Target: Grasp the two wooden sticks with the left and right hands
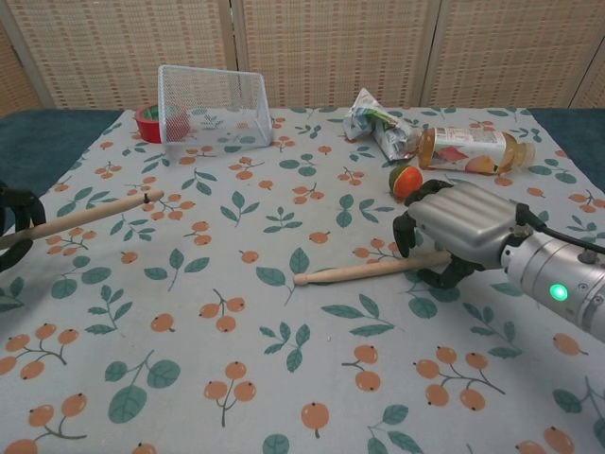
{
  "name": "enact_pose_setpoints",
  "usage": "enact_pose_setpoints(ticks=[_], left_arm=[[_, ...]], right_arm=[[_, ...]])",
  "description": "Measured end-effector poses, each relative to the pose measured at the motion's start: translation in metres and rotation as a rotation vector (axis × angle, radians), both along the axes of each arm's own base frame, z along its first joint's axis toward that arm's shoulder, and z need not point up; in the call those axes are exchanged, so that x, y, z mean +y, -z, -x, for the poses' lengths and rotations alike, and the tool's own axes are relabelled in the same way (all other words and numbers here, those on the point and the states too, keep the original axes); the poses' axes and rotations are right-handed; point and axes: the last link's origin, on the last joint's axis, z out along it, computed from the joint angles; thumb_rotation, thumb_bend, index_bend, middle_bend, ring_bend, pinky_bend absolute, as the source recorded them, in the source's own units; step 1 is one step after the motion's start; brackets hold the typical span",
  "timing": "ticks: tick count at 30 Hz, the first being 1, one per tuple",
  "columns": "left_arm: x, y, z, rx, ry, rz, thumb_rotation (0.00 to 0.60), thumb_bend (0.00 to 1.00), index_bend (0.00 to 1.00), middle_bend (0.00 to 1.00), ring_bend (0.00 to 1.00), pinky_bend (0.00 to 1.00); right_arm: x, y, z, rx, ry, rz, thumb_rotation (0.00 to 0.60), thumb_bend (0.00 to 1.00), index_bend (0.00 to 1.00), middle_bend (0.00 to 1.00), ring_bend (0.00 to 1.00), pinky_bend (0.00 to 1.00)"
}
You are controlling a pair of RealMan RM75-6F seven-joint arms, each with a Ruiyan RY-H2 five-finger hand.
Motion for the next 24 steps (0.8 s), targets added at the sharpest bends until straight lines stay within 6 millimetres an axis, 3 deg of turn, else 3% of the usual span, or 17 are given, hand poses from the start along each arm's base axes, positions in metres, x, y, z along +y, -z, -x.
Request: enact_pose_setpoints(ticks=[6,24], left_arm=[[0.0018,0.0,0.0023,0.003,-0.006,0.003,0.6,0.57,0.84,0.87,0.54,0.23],[0.0024,-0.0015,0.0011,-0.006,-0.002,0.001,0.6,0.57,0.84,0.88,0.54,0.23]], right_arm=[[0.001,0.002,0.0009,0.044,-0.012,-0.002,0.6,0.3,0.53,0.43,0.15,0.08],[0.0068,0.0039,-0.0014,0.104,-0.006,-0.034,0.6,0.3,0.4,0.43,0.16,0.08]])
